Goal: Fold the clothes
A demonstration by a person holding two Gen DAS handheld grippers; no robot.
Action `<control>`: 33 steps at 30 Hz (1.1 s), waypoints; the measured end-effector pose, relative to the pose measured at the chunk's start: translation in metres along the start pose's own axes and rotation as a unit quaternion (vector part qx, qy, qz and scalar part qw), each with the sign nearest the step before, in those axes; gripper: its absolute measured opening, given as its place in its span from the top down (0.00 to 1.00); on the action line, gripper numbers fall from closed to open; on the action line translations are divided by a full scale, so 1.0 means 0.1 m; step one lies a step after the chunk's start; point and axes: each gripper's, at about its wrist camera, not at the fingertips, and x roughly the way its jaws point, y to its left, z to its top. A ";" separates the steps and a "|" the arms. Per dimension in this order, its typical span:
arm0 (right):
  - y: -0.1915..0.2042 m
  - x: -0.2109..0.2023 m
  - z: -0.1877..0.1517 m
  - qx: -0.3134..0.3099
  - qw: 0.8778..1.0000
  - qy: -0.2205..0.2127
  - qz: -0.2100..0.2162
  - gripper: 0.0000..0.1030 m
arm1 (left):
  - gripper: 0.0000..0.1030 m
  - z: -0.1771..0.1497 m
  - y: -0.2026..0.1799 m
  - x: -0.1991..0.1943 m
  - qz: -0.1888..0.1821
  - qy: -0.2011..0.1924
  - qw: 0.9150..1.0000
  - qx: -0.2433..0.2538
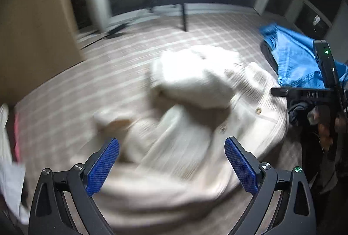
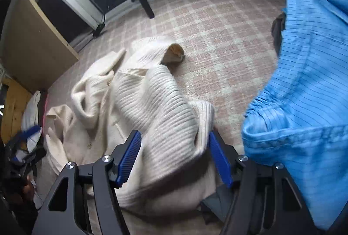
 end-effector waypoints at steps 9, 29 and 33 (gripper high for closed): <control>0.17 0.00 -0.20 0.010 0.995 -0.018 0.093 0.89 | 0.05 -0.20 0.19 -0.16 0.016 0.001 1.000 0.012; 3.17 0.05 -0.29 -0.211 0.940 0.021 0.265 0.58 | 0.05 -1.96 2.24 -1.45 0.114 -0.045 0.961 -0.247; 2.46 -0.09 0.00 -0.231 0.962 -0.059 0.132 0.47 | 0.05 -1.68 2.14 -1.21 0.078 -0.048 0.967 -0.236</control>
